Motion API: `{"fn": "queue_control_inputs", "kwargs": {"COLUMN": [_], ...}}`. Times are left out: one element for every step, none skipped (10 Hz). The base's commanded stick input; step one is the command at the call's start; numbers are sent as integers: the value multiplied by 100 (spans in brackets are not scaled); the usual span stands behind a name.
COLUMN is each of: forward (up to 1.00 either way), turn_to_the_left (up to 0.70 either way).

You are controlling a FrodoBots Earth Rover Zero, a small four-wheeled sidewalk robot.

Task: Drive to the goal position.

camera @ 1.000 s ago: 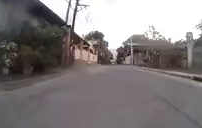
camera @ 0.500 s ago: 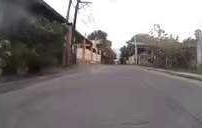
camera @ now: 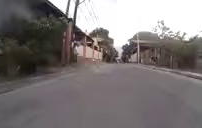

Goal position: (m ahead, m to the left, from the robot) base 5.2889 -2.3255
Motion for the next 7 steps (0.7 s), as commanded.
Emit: {"fn": "queue_control_inputs", "kwargs": {"forward": [100, 100, 100, 100, 100, 100, 100], "turn_to_the_left": [0, 0, 0, 0, 0, 0, 0]}}
